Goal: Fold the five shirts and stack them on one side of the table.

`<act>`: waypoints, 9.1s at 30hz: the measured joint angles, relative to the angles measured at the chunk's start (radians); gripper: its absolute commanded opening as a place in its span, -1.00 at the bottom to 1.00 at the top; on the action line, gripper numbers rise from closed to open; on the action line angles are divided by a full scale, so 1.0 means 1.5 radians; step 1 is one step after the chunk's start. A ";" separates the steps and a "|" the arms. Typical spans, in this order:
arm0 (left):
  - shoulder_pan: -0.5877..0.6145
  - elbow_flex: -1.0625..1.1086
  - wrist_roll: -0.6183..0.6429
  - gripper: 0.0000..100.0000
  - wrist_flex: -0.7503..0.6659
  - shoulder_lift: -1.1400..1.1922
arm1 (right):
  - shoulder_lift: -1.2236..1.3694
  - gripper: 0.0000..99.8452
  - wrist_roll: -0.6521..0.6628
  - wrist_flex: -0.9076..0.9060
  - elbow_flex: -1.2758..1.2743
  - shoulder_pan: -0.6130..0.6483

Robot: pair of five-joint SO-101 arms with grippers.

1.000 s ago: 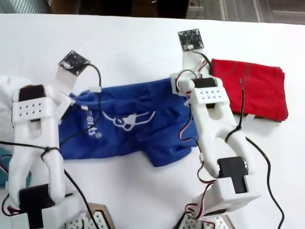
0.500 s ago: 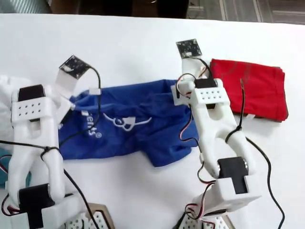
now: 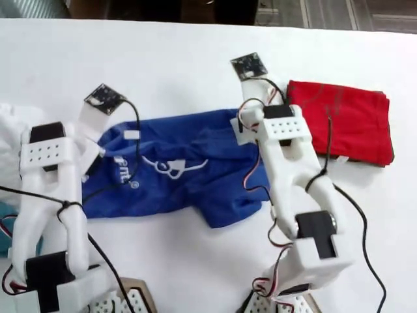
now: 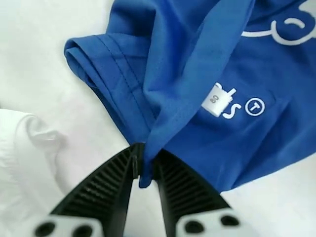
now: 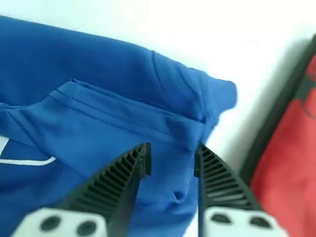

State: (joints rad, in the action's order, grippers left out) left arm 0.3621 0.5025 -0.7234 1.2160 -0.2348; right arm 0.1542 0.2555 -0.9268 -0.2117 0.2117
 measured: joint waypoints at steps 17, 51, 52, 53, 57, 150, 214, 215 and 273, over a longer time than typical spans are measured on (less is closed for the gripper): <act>0.001 0.000 0.000 -0.95 -0.001 0.000 | 0.206 -0.72 0.001 -0.159 0.298 -0.053; 0.000 0.000 0.000 -0.95 -0.001 0.000 | 0.229 -0.72 0.001 -0.199 0.349 -0.004; 0.000 0.000 0.000 -0.95 -0.001 0.000 | 0.229 -0.72 0.001 -0.206 0.350 -0.004; 0.000 0.000 0.000 -0.95 -0.001 0.000 | 0.229 -0.72 0.001 -0.213 0.355 -0.004; 0.000 0.000 0.000 -0.95 -0.001 0.000 | 0.218 -0.72 0.001 -0.247 0.388 -0.004; 0.000 0.000 0.000 -0.95 -0.001 0.000 | 0.234 -0.72 0.006 -0.227 0.392 0.002; -0.001 -0.245 0.000 -0.95 0.202 -0.117 | -0.136 -0.96 0.006 -0.232 0.384 -0.028; -0.001 -0.260 0.000 -0.95 0.212 -0.133 | -0.164 -0.96 0.006 -0.232 0.384 -0.028; 0.077 0.278 -0.066 -0.95 -0.006 -0.553 | 0.305 -0.78 -0.105 -0.366 0.409 0.191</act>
State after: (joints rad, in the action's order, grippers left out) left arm 0.4772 0.9198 -0.8232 1.2068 -1.0648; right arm 0.6114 0.0974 -1.4760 0.4020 0.4987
